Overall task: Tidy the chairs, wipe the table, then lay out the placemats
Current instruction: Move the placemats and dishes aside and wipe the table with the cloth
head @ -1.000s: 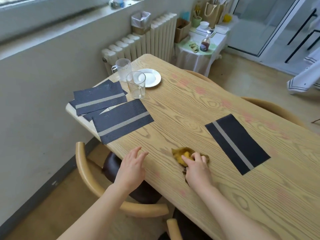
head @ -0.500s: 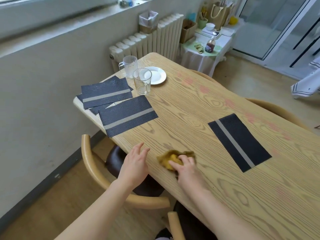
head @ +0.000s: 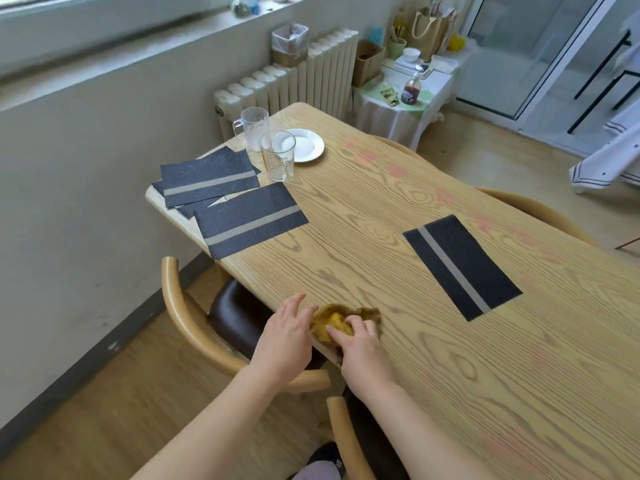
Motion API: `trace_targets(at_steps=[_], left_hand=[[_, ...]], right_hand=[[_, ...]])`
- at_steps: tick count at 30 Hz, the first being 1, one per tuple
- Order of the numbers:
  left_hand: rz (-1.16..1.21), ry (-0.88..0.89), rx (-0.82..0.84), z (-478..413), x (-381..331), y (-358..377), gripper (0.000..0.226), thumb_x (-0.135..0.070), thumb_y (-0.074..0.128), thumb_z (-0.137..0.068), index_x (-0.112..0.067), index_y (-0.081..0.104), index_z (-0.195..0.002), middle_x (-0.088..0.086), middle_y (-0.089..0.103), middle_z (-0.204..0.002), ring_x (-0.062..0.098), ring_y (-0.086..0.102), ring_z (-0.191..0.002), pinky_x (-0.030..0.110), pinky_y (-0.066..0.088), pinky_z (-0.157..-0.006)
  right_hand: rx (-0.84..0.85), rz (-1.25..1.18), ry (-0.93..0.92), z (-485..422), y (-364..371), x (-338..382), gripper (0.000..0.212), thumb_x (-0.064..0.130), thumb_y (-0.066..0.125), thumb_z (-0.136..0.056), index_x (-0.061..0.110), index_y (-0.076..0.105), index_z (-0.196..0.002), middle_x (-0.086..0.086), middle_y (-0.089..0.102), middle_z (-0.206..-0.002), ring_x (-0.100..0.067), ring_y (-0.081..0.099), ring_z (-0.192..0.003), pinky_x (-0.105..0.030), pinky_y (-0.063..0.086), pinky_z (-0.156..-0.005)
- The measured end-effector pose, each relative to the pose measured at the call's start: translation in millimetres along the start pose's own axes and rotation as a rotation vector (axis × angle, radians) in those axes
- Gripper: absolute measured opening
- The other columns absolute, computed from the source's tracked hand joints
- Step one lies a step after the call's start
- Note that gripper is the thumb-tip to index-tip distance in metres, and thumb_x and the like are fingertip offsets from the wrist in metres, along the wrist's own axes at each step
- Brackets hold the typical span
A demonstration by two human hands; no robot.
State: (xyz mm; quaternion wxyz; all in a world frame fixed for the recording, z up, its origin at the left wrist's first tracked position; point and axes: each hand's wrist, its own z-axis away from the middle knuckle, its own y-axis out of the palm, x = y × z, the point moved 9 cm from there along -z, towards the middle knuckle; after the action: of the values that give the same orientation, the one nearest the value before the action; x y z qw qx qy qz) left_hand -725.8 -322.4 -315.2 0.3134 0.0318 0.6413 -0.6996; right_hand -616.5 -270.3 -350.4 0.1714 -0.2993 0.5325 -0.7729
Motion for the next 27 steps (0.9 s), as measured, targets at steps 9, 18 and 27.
trace_targets(at_steps=[9, 18, 27], left_hand=[[-0.008, 0.067, 0.024, 25.2, -34.2, 18.5, 0.063, -0.007, 0.044, -0.091, -0.027, 0.024, -0.148, 0.001, 0.006, -0.159, 0.020, 0.005, -0.147, 0.033, 0.012, -0.118], [-0.033, 0.101, 0.038, 43.4, -63.5, 33.4, 0.061, -0.008, 0.042, -0.090, -0.026, 0.026, -0.147, 0.001, 0.010, -0.158, 0.019, 0.008, -0.146, 0.032, 0.014, -0.117], [-0.058, 0.060, 0.101, 33.6, -129.2, 68.6, 0.061, -0.010, 0.045, -0.090, -0.024, 0.028, -0.147, 0.002, 0.014, -0.158, 0.021, 0.014, -0.144, 0.032, 0.017, -0.116]], right_hand=[[-0.081, -0.016, 0.454, 57.7, -26.3, -155.5, 0.062, 0.008, 0.051, -0.092, 0.036, 0.037, -0.146, 0.002, 0.033, -0.142, -0.018, 0.033, -0.121, -0.032, 0.044, -0.099], [0.003, 0.029, 0.129, 82.1, -2.8, -74.8, 0.065, 0.006, 0.048, -0.093, 0.038, 0.030, -0.147, -0.002, 0.023, -0.148, -0.022, 0.025, -0.132, -0.032, 0.040, -0.105], [0.022, -0.090, 0.198, 111.3, -15.3, -149.4, 0.070, -0.006, 0.046, -0.088, 0.036, 0.037, -0.144, 0.001, 0.027, -0.144, -0.020, 0.029, -0.129, -0.030, 0.045, -0.098]])
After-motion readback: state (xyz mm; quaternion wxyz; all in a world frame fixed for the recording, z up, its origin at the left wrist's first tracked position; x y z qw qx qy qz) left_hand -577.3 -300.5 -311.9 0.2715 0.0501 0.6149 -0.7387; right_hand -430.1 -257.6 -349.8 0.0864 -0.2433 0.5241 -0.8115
